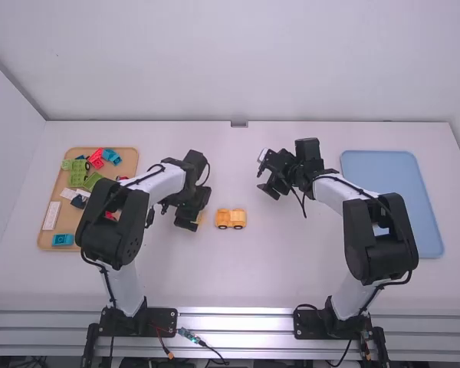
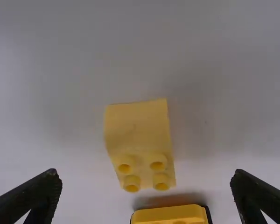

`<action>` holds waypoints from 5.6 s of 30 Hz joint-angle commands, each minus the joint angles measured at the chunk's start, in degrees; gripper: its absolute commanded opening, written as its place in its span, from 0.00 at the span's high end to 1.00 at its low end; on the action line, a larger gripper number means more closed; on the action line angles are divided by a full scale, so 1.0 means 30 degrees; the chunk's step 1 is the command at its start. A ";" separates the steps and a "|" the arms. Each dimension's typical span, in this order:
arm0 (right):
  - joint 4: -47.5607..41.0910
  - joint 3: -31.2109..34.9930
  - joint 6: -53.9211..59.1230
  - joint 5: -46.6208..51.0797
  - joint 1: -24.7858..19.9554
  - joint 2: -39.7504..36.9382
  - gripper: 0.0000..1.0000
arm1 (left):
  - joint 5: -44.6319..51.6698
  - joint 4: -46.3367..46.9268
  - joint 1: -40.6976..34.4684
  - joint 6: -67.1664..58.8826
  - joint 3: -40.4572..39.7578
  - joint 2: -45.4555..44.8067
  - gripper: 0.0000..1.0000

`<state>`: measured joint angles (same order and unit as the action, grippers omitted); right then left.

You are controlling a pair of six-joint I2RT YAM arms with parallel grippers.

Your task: Assemble lego blocks to make yellow taxi

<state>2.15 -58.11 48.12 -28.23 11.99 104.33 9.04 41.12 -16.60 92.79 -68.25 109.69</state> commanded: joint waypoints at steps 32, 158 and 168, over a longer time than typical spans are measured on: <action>0.0968 0.0102 0.0102 -0.0102 0.0015 -0.0665 0.01 | 0.0386 0.3045 0.2645 -2.7124 -0.3570 -0.2819 0.01; 0.9944 0.6499 0.0408 -0.9843 0.2310 0.4027 0.01 | 1.6640 -1.0309 0.7031 -6.0420 0.6601 0.1545 0.06; 0.9827 0.5923 0.0321 -1.0324 0.2237 0.4792 0.01 | 1.7129 -0.8174 0.7038 -6.1913 0.5042 0.2806 0.08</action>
<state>31.73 -38.81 49.45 -57.80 18.63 117.84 58.67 16.01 3.97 -90.41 -52.18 117.62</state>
